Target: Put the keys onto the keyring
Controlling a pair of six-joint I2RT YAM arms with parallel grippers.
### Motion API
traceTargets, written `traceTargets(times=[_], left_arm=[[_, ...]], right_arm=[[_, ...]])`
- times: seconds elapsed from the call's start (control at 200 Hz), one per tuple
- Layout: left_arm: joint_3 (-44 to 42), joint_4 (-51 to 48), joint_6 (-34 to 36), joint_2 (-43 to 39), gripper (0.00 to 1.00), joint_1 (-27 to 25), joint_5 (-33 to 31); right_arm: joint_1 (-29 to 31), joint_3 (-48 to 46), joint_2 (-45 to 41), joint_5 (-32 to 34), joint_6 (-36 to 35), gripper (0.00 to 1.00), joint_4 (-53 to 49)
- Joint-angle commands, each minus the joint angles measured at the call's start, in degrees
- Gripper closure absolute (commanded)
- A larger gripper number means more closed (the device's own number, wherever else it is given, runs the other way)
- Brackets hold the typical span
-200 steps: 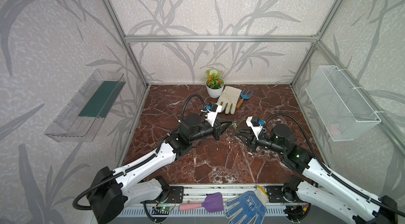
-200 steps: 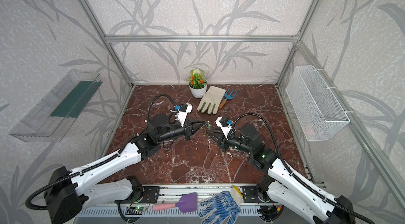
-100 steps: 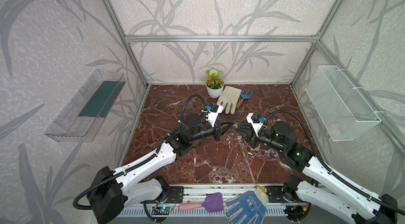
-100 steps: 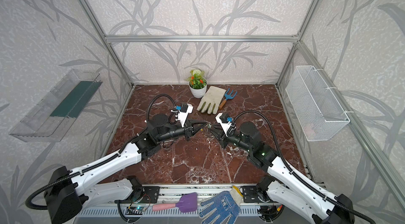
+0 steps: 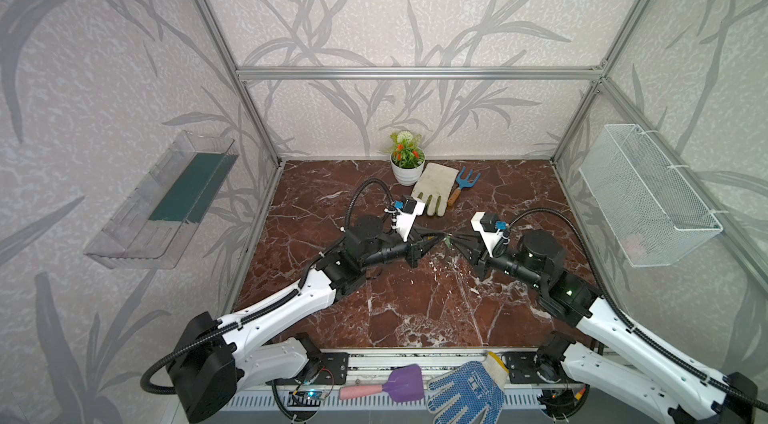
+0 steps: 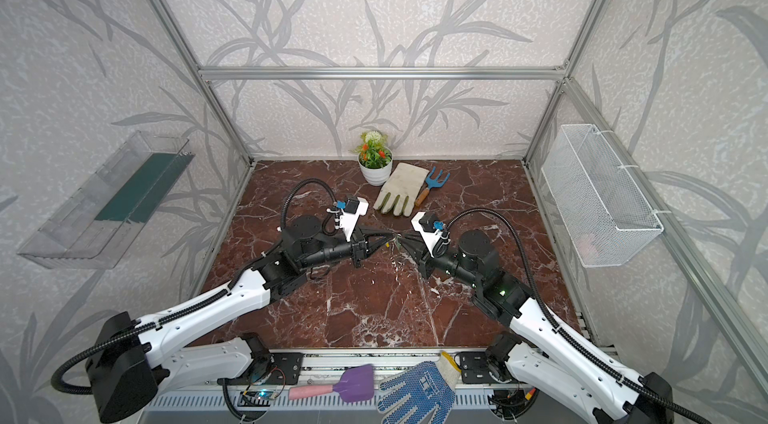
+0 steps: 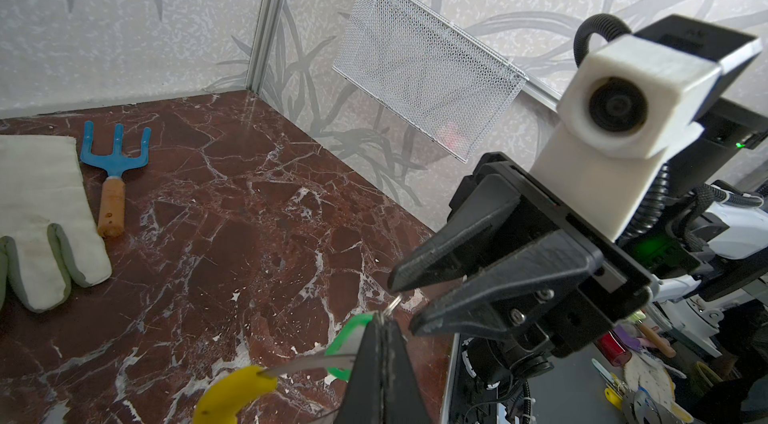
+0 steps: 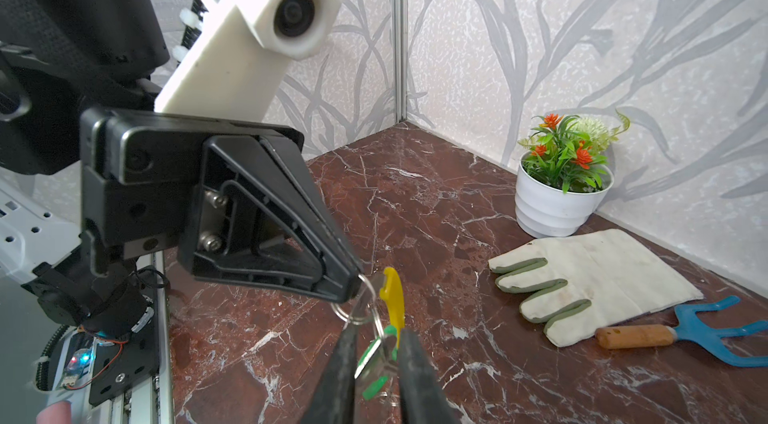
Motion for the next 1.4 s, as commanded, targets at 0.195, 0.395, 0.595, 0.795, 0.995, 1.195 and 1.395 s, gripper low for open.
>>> traceTargets(times=[0.195, 0.395, 0.595, 0.795, 0.995, 1.195, 1.395], left_arm=[[1.99, 0.53, 0.0, 0.03, 1.0, -0.34, 1.6], [1.91, 0.83, -0.16, -0.06, 1.0, -0.3, 1.44], [1.19, 2.34, -0.86, -0.73, 1.0, -0.38, -0.69], [-0.16, 8.4, -3.61, -0.68, 1.0, -0.31, -2.77], [-2.02, 18.33, -7.69, 2.16, 1.0, -0.4, -2.1], [-3.93, 25.55, -10.29, 4.29, 1.0, -0.39, -3.72], [-3.69, 26.07, -10.31, 4.55, 1.0, -0.36, -3.13]], right_arm=[[-0.26, 2.81, 1.04, -2.89, -1.5, 0.83, -0.29], [-0.22, 2.72, 1.53, -4.11, -1.82, 0.97, -1.19], [-0.28, 2.07, 1.41, -5.3, -1.22, 1.0, -1.62], [-0.04, 0.2, 1.77, -7.01, 0.09, 1.0, -1.23], [0.16, -1.65, 2.72, -8.46, 2.73, 1.0, 2.04], [-0.29, -3.43, 0.67, -4.89, 6.92, 0.85, 4.9], [-4.18, -5.98, -3.07, -4.95, 12.45, 0.76, 9.12]])
